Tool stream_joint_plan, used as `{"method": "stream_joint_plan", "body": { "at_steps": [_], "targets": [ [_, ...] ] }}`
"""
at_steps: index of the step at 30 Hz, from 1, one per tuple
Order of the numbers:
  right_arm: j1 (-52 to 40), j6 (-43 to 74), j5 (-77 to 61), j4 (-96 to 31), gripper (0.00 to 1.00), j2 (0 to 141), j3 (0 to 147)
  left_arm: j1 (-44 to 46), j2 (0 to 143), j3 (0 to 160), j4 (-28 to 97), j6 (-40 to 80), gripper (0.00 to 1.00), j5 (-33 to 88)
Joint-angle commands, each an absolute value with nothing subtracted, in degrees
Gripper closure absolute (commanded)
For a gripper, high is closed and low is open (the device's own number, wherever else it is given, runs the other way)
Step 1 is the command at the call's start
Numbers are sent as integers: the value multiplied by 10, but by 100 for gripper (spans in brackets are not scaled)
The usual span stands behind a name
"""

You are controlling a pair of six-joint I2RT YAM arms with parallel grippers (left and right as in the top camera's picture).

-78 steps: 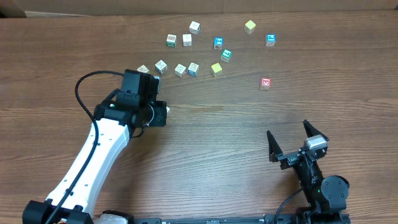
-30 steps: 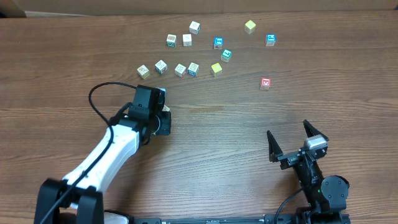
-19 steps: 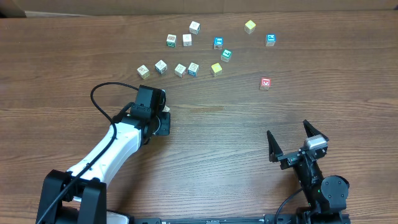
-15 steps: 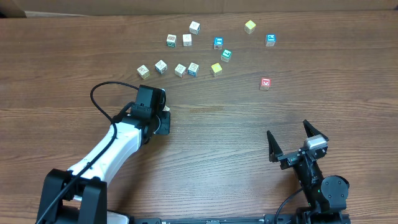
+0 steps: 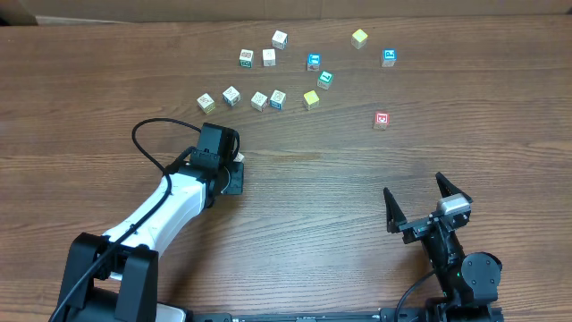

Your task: Form a circle

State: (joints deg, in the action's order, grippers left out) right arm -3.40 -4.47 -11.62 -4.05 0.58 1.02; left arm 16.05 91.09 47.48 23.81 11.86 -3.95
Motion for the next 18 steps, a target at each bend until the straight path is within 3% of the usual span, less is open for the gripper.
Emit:
{"method": "stream_joint_plan", "body": {
  "at_steps": [1, 18],
  "targets": [
    [-33, -45, -116, -37, 0, 2, 4, 163, 915, 470, 231, 130, 96, -66],
    [-33, -45, -116, -37, 0, 2, 4, 163, 945, 470, 220, 156, 96, -96]
  ]
}}
